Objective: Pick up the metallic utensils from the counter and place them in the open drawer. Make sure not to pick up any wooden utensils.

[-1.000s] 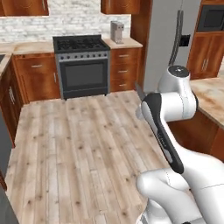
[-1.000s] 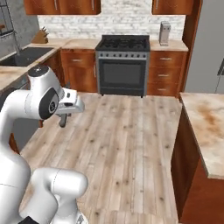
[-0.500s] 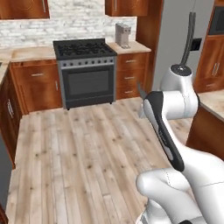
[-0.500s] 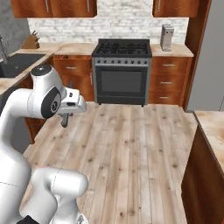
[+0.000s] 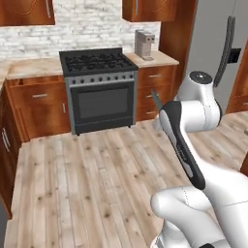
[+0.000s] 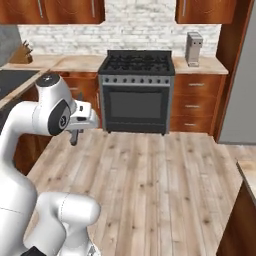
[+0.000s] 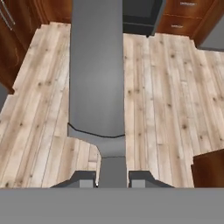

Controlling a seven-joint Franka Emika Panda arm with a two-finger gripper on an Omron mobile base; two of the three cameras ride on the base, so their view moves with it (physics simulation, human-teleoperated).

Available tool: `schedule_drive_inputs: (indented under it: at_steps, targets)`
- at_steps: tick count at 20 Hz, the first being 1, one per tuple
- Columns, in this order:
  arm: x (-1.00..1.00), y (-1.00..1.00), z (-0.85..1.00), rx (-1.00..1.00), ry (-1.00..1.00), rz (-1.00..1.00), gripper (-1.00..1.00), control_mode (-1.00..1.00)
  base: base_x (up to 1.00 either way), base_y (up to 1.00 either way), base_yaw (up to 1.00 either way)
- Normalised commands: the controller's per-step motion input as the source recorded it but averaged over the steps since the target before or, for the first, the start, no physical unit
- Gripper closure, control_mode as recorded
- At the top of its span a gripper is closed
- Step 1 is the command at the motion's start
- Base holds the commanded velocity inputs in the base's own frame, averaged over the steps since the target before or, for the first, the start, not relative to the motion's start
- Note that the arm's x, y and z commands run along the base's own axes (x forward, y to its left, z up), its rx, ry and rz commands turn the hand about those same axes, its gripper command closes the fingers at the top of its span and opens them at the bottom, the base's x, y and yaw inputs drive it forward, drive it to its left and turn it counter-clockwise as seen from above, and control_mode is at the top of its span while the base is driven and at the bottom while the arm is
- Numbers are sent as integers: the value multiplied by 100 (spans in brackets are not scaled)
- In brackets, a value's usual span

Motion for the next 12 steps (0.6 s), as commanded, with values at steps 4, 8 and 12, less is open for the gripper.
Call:
schedule_drive_inputs:
  at_steps: [4,8,12]
  targets:
    - [0,0,0,0,0,0,100,100,100,0,-26]
    - [0,0,0,0,0,0,100,100,100,0,-24]
    - [0,0,0,0,0,0,100,100,100,0,-25]
